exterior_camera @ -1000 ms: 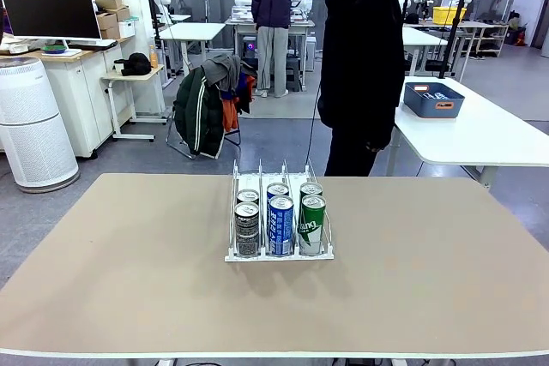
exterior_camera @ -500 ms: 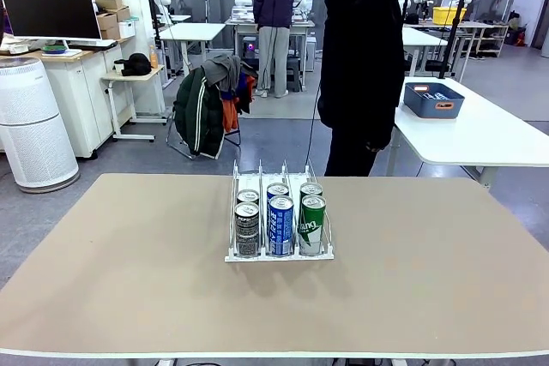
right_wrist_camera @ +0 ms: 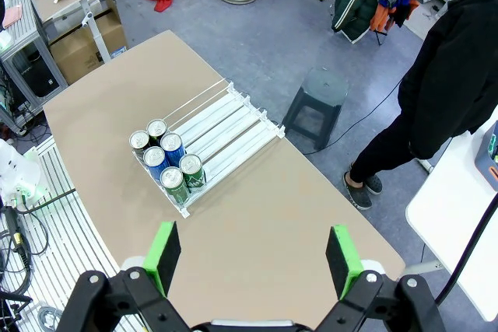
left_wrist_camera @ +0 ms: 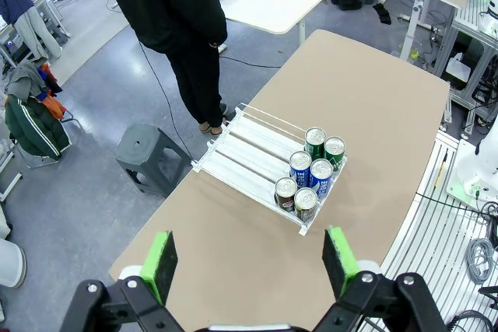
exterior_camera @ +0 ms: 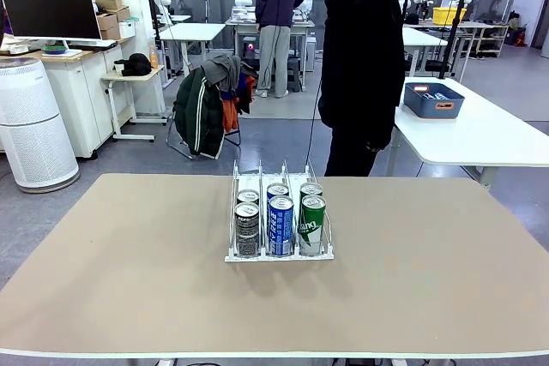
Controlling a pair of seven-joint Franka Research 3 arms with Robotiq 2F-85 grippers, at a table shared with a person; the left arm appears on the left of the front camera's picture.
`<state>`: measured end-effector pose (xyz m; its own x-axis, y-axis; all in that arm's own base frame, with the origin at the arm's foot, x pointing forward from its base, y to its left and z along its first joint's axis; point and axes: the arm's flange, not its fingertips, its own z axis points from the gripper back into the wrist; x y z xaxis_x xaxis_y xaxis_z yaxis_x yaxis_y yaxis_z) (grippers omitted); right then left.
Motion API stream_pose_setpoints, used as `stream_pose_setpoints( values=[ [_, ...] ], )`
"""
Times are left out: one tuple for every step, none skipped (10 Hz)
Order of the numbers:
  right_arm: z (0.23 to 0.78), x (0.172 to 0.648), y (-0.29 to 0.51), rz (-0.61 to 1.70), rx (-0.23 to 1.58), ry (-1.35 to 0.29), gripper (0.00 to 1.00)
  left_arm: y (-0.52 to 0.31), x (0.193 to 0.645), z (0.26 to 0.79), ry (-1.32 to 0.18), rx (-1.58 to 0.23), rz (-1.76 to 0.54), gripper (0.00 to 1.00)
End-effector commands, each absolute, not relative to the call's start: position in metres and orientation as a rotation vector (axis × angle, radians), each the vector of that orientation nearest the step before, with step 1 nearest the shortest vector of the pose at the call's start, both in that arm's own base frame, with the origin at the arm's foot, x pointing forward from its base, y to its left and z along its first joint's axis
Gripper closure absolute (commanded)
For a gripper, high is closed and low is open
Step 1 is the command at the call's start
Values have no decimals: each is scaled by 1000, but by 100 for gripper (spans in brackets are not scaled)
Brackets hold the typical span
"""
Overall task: Fill the beverage cans into the dispenser.
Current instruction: Pick up the Sprite handed by the human.
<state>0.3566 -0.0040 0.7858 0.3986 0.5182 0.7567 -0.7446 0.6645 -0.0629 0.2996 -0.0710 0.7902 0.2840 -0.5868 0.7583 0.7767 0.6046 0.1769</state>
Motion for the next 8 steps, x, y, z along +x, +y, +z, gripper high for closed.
stream_pose_setpoints(
  values=[
    [785, 357, -4, 814, 309, -832, 0, -70, 300, 790, -901, -240, -918, 0],
    [785, 357, -4, 814, 309, -832, 0, -70, 300, 790, -901, -240, -918, 0],
    [785, 357, -4, 814, 309, -832, 0, -70, 300, 790, -901, -240, -918, 0],
    [785, 357, -4, 814, 309, -832, 0, -70, 300, 790, -901, -240, -918, 0],
    [785, 357, -4, 814, 309, -832, 0, -70, 300, 790, -901, -240, -918, 0],
    [785, 357, -4, 814, 309, -832, 0, -70, 300, 790, -901, -240, -918, 0],
    [785, 357, -4, 814, 309, -832, 0, -70, 300, 790, -901, -240, -918, 0],
    [785, 357, -4, 814, 309, -832, 0, -70, 300, 790, -901, -240, -918, 0]
  ],
)
